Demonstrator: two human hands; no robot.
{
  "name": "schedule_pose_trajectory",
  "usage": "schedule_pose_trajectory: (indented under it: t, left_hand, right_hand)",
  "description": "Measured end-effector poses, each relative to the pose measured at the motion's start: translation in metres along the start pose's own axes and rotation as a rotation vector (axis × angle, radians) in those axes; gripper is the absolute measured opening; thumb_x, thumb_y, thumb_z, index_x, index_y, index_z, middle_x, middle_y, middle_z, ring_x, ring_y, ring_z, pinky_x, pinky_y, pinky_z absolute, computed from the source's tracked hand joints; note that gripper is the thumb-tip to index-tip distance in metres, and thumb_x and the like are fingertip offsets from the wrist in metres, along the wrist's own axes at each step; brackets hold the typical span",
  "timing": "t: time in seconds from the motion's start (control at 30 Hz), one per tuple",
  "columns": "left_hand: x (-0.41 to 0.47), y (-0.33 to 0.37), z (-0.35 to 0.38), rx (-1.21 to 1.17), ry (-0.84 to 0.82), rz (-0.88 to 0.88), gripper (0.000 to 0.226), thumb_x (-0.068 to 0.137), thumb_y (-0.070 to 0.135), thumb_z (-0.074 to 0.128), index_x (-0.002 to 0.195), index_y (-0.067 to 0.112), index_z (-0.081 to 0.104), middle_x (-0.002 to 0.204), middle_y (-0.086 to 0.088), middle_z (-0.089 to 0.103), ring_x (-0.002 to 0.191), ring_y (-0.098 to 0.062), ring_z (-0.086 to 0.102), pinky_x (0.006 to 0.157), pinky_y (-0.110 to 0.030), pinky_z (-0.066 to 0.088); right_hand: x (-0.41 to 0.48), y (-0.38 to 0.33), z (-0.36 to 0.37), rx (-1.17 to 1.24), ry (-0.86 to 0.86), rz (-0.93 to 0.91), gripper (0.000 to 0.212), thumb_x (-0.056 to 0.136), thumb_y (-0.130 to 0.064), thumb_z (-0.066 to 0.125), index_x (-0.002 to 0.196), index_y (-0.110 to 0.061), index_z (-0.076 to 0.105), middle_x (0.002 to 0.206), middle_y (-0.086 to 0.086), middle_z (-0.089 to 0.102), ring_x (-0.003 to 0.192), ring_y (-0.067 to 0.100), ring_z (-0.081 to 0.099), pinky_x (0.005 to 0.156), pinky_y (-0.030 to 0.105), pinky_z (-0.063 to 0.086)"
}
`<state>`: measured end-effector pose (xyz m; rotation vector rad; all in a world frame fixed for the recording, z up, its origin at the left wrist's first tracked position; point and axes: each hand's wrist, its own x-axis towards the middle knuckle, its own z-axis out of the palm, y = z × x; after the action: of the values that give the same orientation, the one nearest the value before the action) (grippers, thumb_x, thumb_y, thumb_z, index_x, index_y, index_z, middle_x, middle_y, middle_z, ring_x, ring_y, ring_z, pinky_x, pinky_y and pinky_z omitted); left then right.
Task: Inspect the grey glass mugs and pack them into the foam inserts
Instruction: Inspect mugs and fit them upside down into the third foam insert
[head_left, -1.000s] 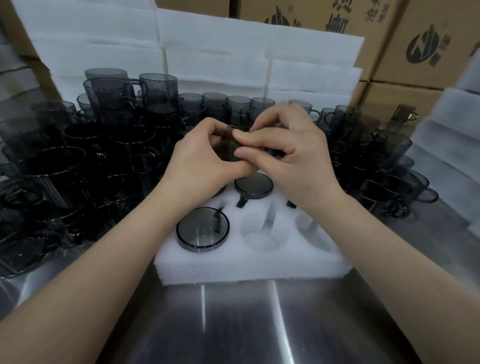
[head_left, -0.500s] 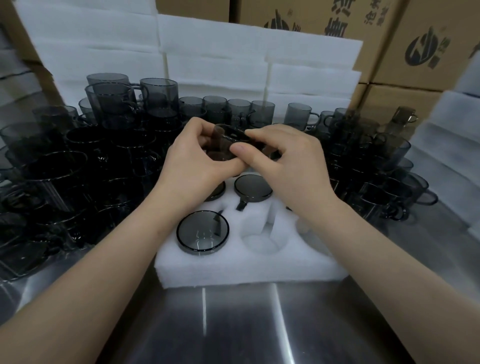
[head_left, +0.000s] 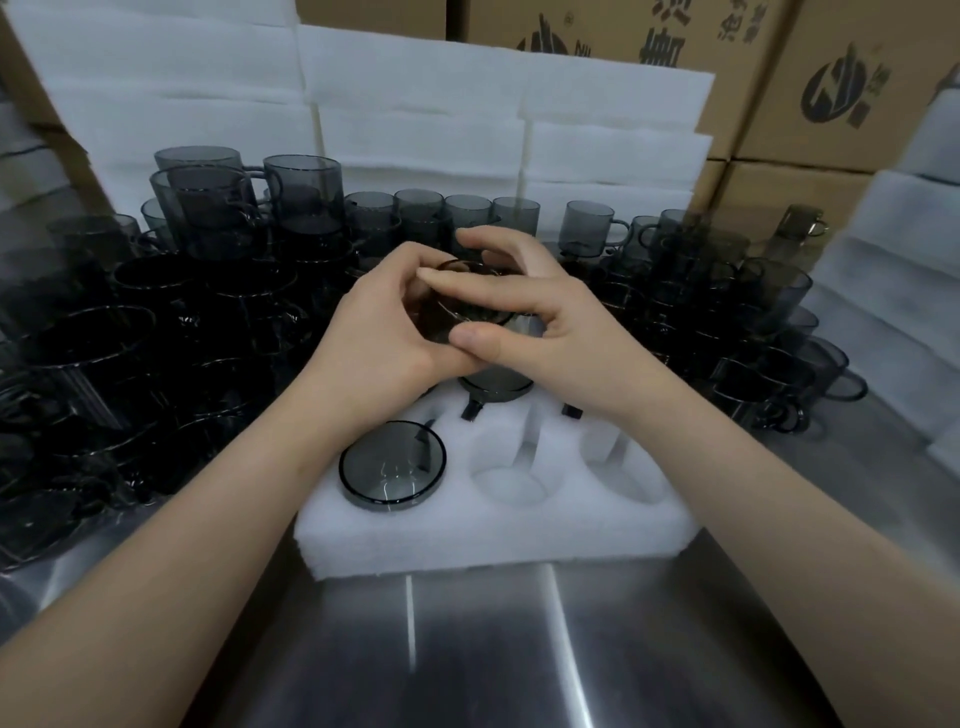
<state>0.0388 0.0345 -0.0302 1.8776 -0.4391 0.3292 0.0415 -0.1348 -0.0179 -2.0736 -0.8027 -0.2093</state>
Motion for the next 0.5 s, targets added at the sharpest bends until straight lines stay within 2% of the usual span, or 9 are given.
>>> schedule_pose_trajectory:
  t: [0.1,0.23,0.3,0.37,0.5]
  left_hand:
    - [0.0,0.002,0.001,-0.025,0.001,0.028,0.047,0.063,0.021,0.079,0.104,0.027,0.057,0.093,0.014,0.07,0.091,-0.003,0.064,0.083,-0.024,0.052]
    - [-0.001,0.003,0.0,-0.051,0.02,0.059,0.055,0.065,0.023,0.078,0.116,0.025,0.057,0.113,0.008,0.065,0.106,-0.005,0.062,0.096,-0.027,0.05]
    - [-0.001,0.003,0.0,-0.04,0.012,0.057,0.065,0.067,0.023,0.075,0.128,0.026,0.052,0.124,0.004,0.06,0.11,-0.008,0.061,0.097,-0.025,0.049]
    - [-0.001,0.002,0.001,-0.089,0.002,0.034,0.071,0.068,0.019,0.069,0.135,0.026,0.045,0.126,0.001,0.057,0.109,-0.009,0.062,0.093,-0.023,0.05]
    - [-0.002,0.001,0.001,-0.1,-0.023,0.062,0.068,0.071,0.019,0.064,0.133,0.027,0.04,0.122,0.0,0.056,0.11,-0.006,0.059,0.092,-0.025,0.048]
  right_hand:
    - [0.001,-0.001,0.001,0.07,0.107,-0.028,0.045,0.087,-0.019,0.067,0.129,-0.029,0.054,0.139,0.002,0.046,0.133,0.012,0.04,0.114,0.033,0.032]
    - [0.007,0.002,-0.003,0.275,0.219,0.126,0.032,0.099,-0.025,0.052,0.13,-0.02,0.059,0.126,0.004,0.062,0.117,0.009,0.058,0.104,0.035,0.046]
    - [0.009,0.007,-0.004,0.341,0.194,0.215,0.023,0.1,-0.021,0.051,0.117,-0.015,0.066,0.11,0.009,0.069,0.096,0.015,0.066,0.091,0.035,0.055]
    - [0.01,0.011,-0.005,0.406,0.175,0.27,0.013,0.097,-0.02,0.057,0.1,-0.014,0.069,0.095,0.012,0.07,0.079,0.019,0.067,0.079,0.033,0.057]
    - [0.011,0.014,-0.008,0.515,0.141,0.296,0.023,0.082,-0.034,0.068,0.087,-0.011,0.067,0.08,0.006,0.07,0.063,0.016,0.066,0.061,0.025,0.054]
